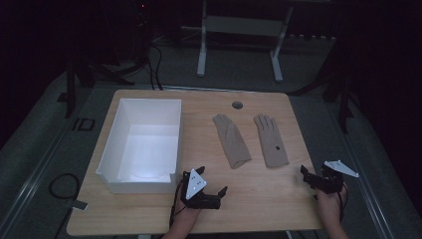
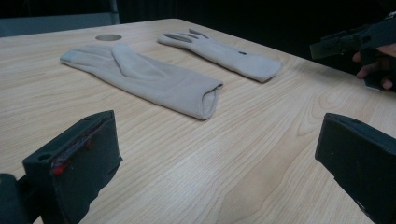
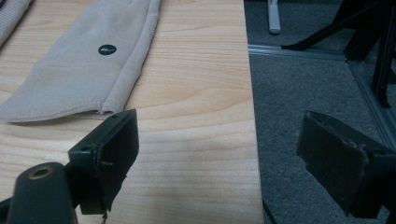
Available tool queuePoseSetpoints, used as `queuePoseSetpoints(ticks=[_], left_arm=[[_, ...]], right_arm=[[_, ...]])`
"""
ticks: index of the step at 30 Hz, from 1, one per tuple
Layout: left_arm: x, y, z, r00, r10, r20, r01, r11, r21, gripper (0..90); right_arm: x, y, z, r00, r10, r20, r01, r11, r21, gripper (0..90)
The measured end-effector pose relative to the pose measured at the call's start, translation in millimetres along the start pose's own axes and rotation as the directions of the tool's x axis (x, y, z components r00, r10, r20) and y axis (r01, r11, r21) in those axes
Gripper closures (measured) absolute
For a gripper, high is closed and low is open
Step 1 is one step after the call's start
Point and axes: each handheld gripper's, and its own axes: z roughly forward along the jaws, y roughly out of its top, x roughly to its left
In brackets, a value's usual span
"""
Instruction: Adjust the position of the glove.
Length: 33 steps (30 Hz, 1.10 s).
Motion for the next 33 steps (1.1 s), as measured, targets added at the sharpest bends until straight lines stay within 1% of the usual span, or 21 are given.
queuePoseSetpoints(ticks=[2,3,6,7,11,13,14,15,16,17,18,19,20,22,24,25,26,28,30,33], left_arm=[[-0.1,0.0,0.1,1.0000,0.000,0.000,0.000,1.0000,0.000,0.1],[0.3,0.1,0.0,1.0000,-0.001,0.001,0.001,1.0000,0.001,0.1],[1.0,0.0,-0.2,1.0000,-0.007,0.002,0.007,1.0000,-0.001,0.1],[0.9,0.0,-0.2,1.0000,-0.007,0.001,0.007,1.0000,-0.001,0.1],[-0.5,0.1,-0.1,1.0000,0.006,-0.002,-0.006,1.0000,0.002,0.1],[-0.4,0.1,-0.1,1.0000,0.004,-0.001,-0.004,1.0000,0.001,0.1],[-0.1,0.0,-0.1,1.0000,0.001,0.001,-0.001,1.0000,-0.001,0.1],[0.0,0.0,-0.1,1.0000,0.000,0.000,0.000,1.0000,-0.001,0.1],[0.0,0.0,-0.1,1.0000,0.000,0.000,0.000,1.0000,-0.001,0.1],[0.0,0.0,-0.1,1.0000,0.002,0.001,-0.002,1.0000,-0.001,0.1],[-0.1,0.0,-0.1,1.0000,0.002,0.001,-0.002,1.0000,-0.001,0.1],[-0.2,0.0,0.0,1.0000,0.003,0.001,-0.003,1.0000,0.000,0.1],[-0.1,0.1,0.1,1.0000,0.003,0.001,-0.003,1.0000,0.000,0.1],[0.3,0.1,0.0,1.0000,-0.002,0.001,0.002,1.0000,0.000,0.1],[0.4,0.1,0.0,1.0000,-0.003,0.001,0.003,1.0000,0.001,0.1],[0.3,0.1,0.1,1.0000,-0.001,0.000,0.001,1.0000,0.000,0.1],[0.1,0.1,0.1,1.0000,0.000,0.000,0.000,1.0000,0.000,0.1],[-0.2,0.1,0.2,1.0000,0.003,-0.001,-0.003,1.0000,0.000,0.1],[-0.1,0.1,0.1,1.0000,0.002,0.000,-0.002,1.0000,0.001,0.1],[0.1,0.1,0.2,1.0000,0.000,0.001,0.000,1.0000,-0.001,0.1]], right_arm=[[-1.1,-0.1,-0.1,1.0000,-0.002,-0.002,0.002,1.000,0.004,12.6],[-1.0,-0.5,-1.0,0.9999,-0.002,0.015,0.002,1.000,-0.005,12.6],[-0.7,-0.5,-0.9,0.9998,-0.007,0.017,0.007,1.000,-0.004,12.5],[1.4,-0.1,0.0,0.9991,-0.026,0.033,0.026,1.000,0.004,12.0],[2.7,-0.2,1.1,0.9983,-0.040,0.041,0.039,0.999,0.035,12.0],[2.6,1.8,3.8,0.9972,-0.056,0.049,0.052,0.997,0.064,11.9],[2.7,2.6,3.5,0.9963,-0.057,0.064,0.053,0.997,0.064,11.9],[2.9,5.4,1.6,0.9950,-0.063,0.077,0.059,0.997,0.046,12.0],[2.9,5.4,1.6,0.9950,-0.063,0.077,0.059,0.997,0.046,12.0],[3.3,7.7,-0.1,0.9933,-0.073,0.089,0.070,0.997,0.032,12.2],[2.8,16.1,-3.6,0.9927,-0.086,0.084,0.084,0.996,0.032,16.0],[1.4,19.9,-3.3,0.9964,-0.074,0.042,0.072,0.996,0.046,14.1],[0.0,24.4,-3.2,0.9986,-0.052,0.006,0.052,0.998,0.041,14.3],[0.9,29.3,-3.3,0.9987,-0.045,0.023,0.045,0.999,0.024,14.4],[2.2,35.7,-2.5,0.9987,-0.049,0.016,0.049,0.999,0.019,13.3],[2.8,40.0,-2.3,0.9991,-0.041,0.010,0.041,0.999,0.011,13.3],[3.5,43.8,-1.9,0.9994,-0.033,-0.008,0.034,0.999,0.015,13.3],[6.1,50.9,-0.1,0.9994,-0.031,-0.013,0.031,0.999,0.026,12.8],[8.8,58.8,1.4,0.9992,-0.015,-0.038,0.016,1.000,0.022,12.6],[15.1,67.8,4.2,0.9980,-0.018,-0.061,0.019,1.000,0.022,13.7]])
